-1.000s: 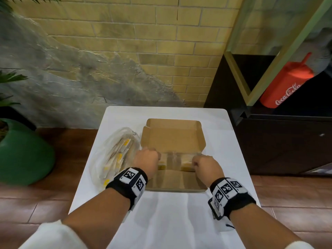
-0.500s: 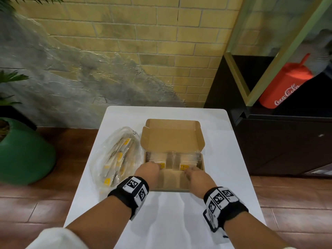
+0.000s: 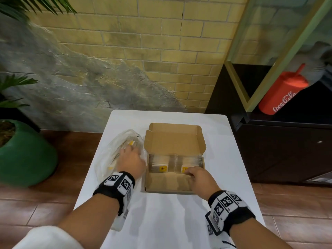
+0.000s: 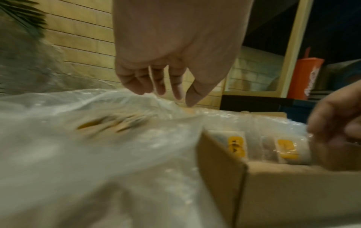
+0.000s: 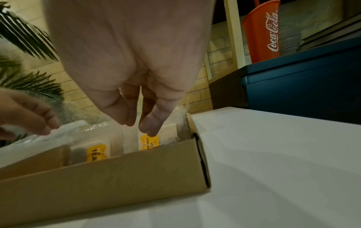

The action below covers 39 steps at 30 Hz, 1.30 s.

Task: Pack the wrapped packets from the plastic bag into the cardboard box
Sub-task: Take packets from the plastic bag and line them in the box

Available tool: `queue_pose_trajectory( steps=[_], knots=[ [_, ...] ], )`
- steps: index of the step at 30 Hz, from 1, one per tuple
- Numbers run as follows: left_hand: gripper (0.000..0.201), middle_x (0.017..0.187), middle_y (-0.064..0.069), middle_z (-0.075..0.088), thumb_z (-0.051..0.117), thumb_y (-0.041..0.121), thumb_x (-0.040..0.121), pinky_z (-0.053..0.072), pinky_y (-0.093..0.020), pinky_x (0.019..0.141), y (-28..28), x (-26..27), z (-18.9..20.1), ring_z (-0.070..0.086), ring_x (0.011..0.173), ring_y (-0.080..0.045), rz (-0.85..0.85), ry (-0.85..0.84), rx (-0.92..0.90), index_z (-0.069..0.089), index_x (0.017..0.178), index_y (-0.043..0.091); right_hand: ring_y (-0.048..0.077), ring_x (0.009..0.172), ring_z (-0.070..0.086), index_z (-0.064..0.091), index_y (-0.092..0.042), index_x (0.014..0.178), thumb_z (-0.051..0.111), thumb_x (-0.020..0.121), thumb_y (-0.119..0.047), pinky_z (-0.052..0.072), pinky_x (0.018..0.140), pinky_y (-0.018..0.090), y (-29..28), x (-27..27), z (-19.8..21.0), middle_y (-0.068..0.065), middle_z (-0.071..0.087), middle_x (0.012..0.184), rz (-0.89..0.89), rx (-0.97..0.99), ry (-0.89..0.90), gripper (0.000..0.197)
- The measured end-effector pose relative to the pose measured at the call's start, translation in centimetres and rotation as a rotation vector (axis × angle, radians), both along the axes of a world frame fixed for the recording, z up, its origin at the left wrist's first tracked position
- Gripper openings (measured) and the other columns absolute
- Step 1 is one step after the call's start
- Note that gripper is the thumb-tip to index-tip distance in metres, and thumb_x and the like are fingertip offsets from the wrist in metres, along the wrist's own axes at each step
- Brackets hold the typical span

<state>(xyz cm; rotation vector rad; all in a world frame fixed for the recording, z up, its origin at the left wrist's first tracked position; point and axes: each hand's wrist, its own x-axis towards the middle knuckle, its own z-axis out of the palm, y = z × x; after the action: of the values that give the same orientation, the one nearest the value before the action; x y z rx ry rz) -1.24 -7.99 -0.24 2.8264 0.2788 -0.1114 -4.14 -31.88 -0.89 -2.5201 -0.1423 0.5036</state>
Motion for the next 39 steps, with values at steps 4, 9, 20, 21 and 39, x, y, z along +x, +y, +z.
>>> queue_pose_trajectory(
  steps=[4, 9, 20, 21, 39],
  knots=[
    [0.04, 0.146, -0.004, 0.027, 0.042, 0.023, 0.091, 0.038, -0.044, 0.095, 2.5, 0.1, -0.3, 0.03, 0.126, -0.028, 0.158, 0.154, 0.129, 0.047, 0.13, 0.018, 0.017, 0.098, 0.056, 0.063, -0.016, 0.113, 0.047, 0.086, -0.008, 0.043, 0.085, 0.022, 0.5, -0.2, 0.6, 0.003, 0.06, 0.111, -0.006, 0.029, 0.008, 0.032],
    [0.048, 0.146, -0.004, 0.026, 0.046, 0.033, 0.09, 0.039, -0.042, 0.101, 5.0, 1.2, -0.4, 0.036, 0.128, -0.03, 0.11, 0.406, 0.076, 0.045, 0.135, 0.013, 0.016, 0.101, 0.057, 0.062, -0.015, 0.115, 0.046, 0.089, -0.009, 0.043, 0.086, 0.021, 0.8, -0.5, 0.9, 0.001, 0.06, 0.116, -0.003, 0.037, 0.029, 0.031],
    [0.025, 0.103, -0.01, 0.067, 0.044, 0.007, 0.088, 0.045, -0.029, 0.073, 5.9, 1.7, 2.4, 0.062, 0.095, -0.027, 0.049, 0.228, 0.199, 0.067, 0.097, 0.01, 0.015, 0.095, 0.058, 0.065, -0.015, 0.11, 0.046, 0.089, -0.007, 0.045, 0.086, 0.022, 1.1, -0.6, 1.8, 0.0, 0.064, 0.106, -0.082, 0.073, 0.025, 0.03],
    [0.026, 0.1, -0.009, 0.068, 0.045, 0.005, 0.086, 0.045, -0.029, 0.072, 5.9, 1.6, 2.9, 0.063, 0.092, -0.027, 0.055, 0.189, 0.188, 0.069, 0.094, 0.01, 0.016, 0.096, 0.059, 0.065, -0.015, 0.11, 0.046, 0.089, -0.007, 0.046, 0.086, 0.023, 1.2, -0.6, 1.9, 0.001, 0.065, 0.105, -0.09, 0.083, 0.022, 0.029],
    [0.029, 0.066, -0.002, 0.058, 0.063, -0.014, 0.078, 0.044, -0.008, 0.052, 1.0, -1.2, 9.0, 0.054, 0.053, -0.001, -0.041, -0.049, -1.03, 0.059, 0.065, 0.011, 0.014, 0.084, 0.062, 0.054, -0.021, 0.11, 0.057, 0.091, -0.023, 0.053, 0.065, 0.025, 5.9, 0.3, 7.4, -0.002, 0.066, 0.096, -0.394, 0.957, 0.274, 0.019]
  ],
)
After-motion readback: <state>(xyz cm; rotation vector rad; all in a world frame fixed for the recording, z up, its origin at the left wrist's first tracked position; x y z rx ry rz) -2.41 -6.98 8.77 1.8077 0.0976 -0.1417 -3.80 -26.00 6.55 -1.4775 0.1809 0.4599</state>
